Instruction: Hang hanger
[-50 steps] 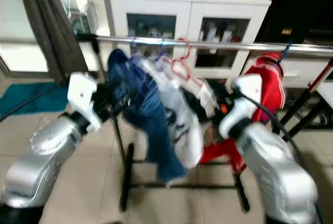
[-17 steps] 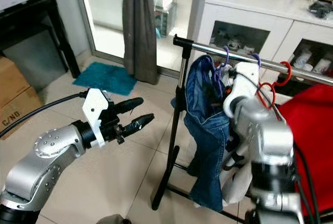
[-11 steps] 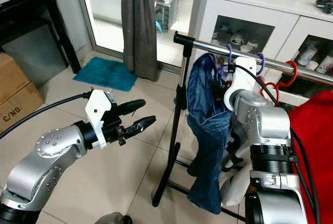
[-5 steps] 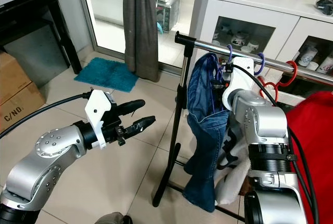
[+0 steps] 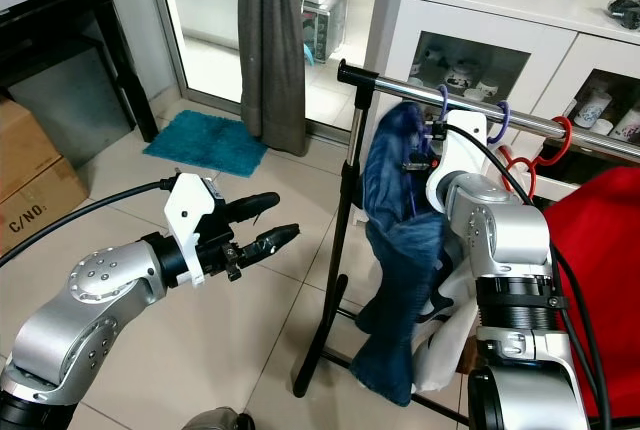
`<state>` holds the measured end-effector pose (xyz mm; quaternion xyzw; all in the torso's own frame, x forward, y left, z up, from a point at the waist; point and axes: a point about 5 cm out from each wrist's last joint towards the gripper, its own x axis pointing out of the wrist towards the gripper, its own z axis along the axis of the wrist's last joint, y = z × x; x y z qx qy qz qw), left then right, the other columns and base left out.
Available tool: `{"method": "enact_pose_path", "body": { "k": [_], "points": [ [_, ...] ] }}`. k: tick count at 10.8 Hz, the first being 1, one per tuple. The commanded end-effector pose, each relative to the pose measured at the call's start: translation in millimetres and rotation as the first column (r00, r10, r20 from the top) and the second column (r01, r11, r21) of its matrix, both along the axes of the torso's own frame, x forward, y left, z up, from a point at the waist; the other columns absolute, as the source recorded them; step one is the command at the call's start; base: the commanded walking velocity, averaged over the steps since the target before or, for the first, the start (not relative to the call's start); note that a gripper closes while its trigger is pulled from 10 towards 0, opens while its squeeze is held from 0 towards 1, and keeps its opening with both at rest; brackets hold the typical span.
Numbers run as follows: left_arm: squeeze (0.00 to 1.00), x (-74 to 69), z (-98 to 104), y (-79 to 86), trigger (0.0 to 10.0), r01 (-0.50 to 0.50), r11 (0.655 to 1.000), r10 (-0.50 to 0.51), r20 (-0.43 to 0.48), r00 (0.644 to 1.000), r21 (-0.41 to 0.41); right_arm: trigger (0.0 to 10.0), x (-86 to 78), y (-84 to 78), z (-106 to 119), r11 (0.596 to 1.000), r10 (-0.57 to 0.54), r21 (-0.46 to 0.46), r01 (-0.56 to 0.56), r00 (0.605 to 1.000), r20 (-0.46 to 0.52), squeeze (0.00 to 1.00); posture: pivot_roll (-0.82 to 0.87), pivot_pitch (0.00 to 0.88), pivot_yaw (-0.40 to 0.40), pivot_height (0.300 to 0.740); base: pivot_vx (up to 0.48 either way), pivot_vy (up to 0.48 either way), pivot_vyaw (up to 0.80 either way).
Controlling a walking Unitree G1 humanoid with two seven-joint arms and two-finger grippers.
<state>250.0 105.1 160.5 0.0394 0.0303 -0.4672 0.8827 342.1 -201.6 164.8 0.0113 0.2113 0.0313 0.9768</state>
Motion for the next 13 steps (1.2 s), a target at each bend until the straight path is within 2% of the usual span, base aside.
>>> {"method": "enact_pose_path", "body": {
  "k": [1,3,6,7,8,9,10,11,13],
  "points": [
    [0.00,-1.2,3,-3.1,10.0,0.025,1.000,-0.025,0.010,1.000,0.012,0.0,3.1,1.3,4,1.000,0.006,-0.009,-0.006,1.000,0.020,0.00,0.06,0.000,-0.018,0.740,0.000,0.000,0.00],
    [0.00,-2.2,2,-3.7,10.0,0.030,0.999,-0.030,0.010,1.000,0.018,0.0,3.4,2.2,5,1.000,0.015,-0.012,-0.014,0.999,0.039,0.00,0.06,0.000,-0.018,0.740,0.000,0.000,0.00],
    [0.00,-2.4,1,-6.5,10.0,0.039,0.999,-0.039,0.011,0.999,0.019,0.0,5.0,5.0,11,0.999,0.022,0.034,-0.026,0.994,0.105,0.00,0.07,0.000,-0.019,0.740,0.000,0.000,0.00],
    [0.00,-2.5,1,-6.7,10.0,0.038,0.999,-0.039,0.012,0.999,0.019,0.0,4.6,7.5,12,0.998,0.052,0.019,-0.055,0.991,0.125,0.00,0.07,0.000,-0.021,0.740,0.000,0.000,0.00],
    [0.00,-0.9,2,-5.4,10.0,0.015,1.000,-0.015,0.023,1.000,0.012,0.0,4.3,8.7,18,0.998,0.056,0.016,-0.060,0.983,0.176,0.00,0.07,0.000,-0.026,0.740,0.000,0.000,0.00],
    [0.00,7.8,2,-1.7,10.0,-0.087,0.996,0.086,0.045,0.995,0.011,0.0,2.6,7.4,23,0.998,0.053,0.016,-0.058,0.974,0.221,0.00,0.07,0.000,-0.029,0.740,0.000,0.000,0.00],
    [0.00,19.3,0,2.9,10.0,-0.209,0.977,0.208,0.054,0.977,0.029,0.0,-0.9,3.9,28,0.999,0.040,0.009,-0.044,0.964,0.264,0.00,0.07,0.000,-0.030,0.740,0.000,0.000,0.00],
    [0.00,23.8,0,4.0,10.0,-0.261,0.965,0.260,0.057,0.964,0.013,0.0,-6.6,0.1,32,0.999,0.041,-0.011,-0.039,0.955,0.294,0.00,0.07,0.000,-0.027,0.740,0.000,0.000,0.00],
    [0.00,25.9,-3,4.0,10.0,-0.329,0.944,0.330,0.031,0.944,-0.025,0.0,-22.4,-3.5,33,0.996,0.074,-0.065,-0.057,0.954,0.291,0.00,0.06,0.000,-0.024,0.740,0.000,0.000,0.00]
  ]
}}
